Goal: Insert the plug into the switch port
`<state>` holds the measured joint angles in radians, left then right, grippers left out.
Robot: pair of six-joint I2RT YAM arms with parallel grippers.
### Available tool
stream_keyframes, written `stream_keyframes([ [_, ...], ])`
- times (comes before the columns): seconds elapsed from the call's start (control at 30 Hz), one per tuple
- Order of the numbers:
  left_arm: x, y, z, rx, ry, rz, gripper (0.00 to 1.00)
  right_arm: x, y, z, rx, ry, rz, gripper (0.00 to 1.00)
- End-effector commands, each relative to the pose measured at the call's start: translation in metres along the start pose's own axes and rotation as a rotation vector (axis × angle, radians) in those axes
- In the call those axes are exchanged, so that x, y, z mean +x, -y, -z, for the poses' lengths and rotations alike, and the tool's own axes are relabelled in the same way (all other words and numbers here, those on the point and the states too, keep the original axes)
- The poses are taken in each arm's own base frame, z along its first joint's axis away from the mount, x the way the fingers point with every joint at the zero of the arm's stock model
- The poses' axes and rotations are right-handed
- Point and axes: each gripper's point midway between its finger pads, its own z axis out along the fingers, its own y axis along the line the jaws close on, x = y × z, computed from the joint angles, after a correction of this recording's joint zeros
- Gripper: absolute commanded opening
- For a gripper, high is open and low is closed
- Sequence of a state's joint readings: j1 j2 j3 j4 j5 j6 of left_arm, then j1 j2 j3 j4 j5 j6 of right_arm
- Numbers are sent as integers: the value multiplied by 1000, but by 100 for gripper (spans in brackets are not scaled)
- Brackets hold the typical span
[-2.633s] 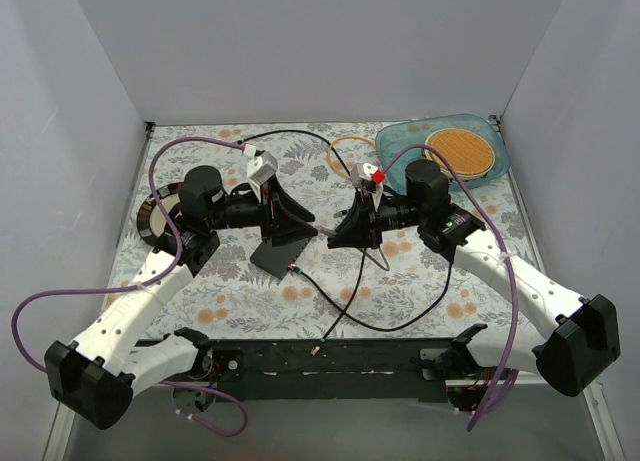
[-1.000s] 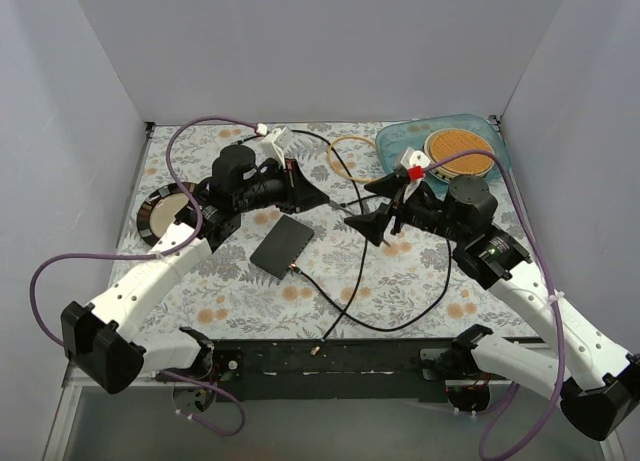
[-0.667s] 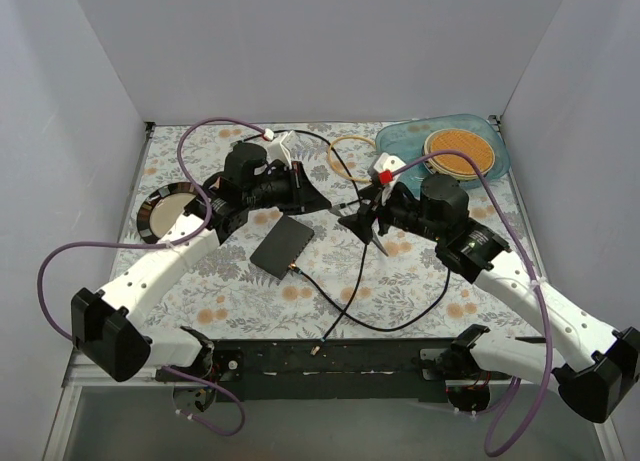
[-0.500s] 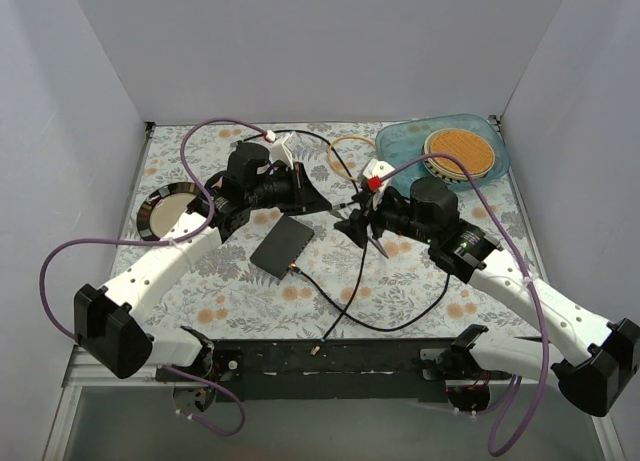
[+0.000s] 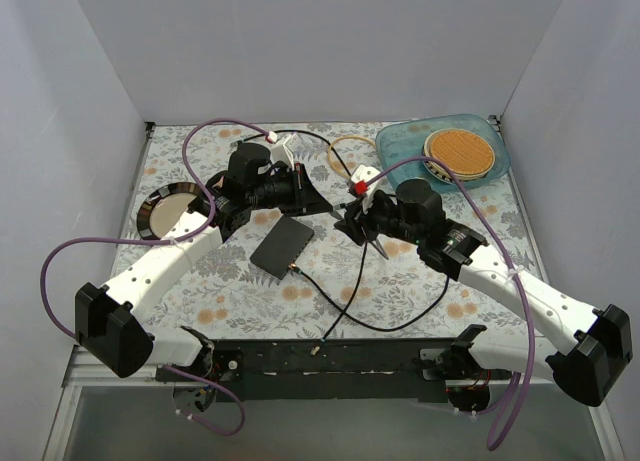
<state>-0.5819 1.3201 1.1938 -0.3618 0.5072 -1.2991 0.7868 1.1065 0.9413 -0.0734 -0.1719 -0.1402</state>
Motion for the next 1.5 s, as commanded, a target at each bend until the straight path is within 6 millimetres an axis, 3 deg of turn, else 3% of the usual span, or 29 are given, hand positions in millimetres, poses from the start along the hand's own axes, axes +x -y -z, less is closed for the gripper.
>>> stream_keyframes([
  [0.0, -10, 16, 10, 37, 27, -29, 0, -7, 3, -3, 19, 43, 19, 52],
  [0.33, -10, 18, 10, 47, 25, -29, 0, -10, 5, -7, 28, 69, 16, 29],
  [0.6, -10, 20, 11, 56, 21, -31, 0, -7, 3, -15, 7, 63, 12, 27],
  [0.63, -10, 20, 11, 55, 22, -31, 0, -8, 2, -16, 4, 63, 12, 23],
  [0.67, -10, 20, 11, 54, 21, -30, 0, -7, 2, -16, 1, 62, 13, 8],
  [0.7, -10, 20, 11, 55, 22, -31, 0, -8, 1, -16, -2, 62, 13, 3],
  [0.83, -10, 19, 11, 49, 27, -32, 0, -7, 2, -15, 4, 57, 16, 1],
  [0.87, -10, 18, 11, 48, 28, -34, 3, -6, 3, -15, 6, 55, 14, 1],
  [0.9, -11, 17, 12, 39, 35, -37, 18, -5, 2, -14, 6, 52, 15, 1],
  [1.0, -16, 7, 13, -14, 76, -37, 98, -2, 3, -12, 14, 47, 14, 1],
  [1.17, -30, -16, 20, -112, 177, -32, 98, 5, 3, -5, 26, 30, 13, 1],
  [1.47, -42, -102, 18, -347, 279, 54, 98, 29, -3, -6, 10, -20, -23, 1],
])
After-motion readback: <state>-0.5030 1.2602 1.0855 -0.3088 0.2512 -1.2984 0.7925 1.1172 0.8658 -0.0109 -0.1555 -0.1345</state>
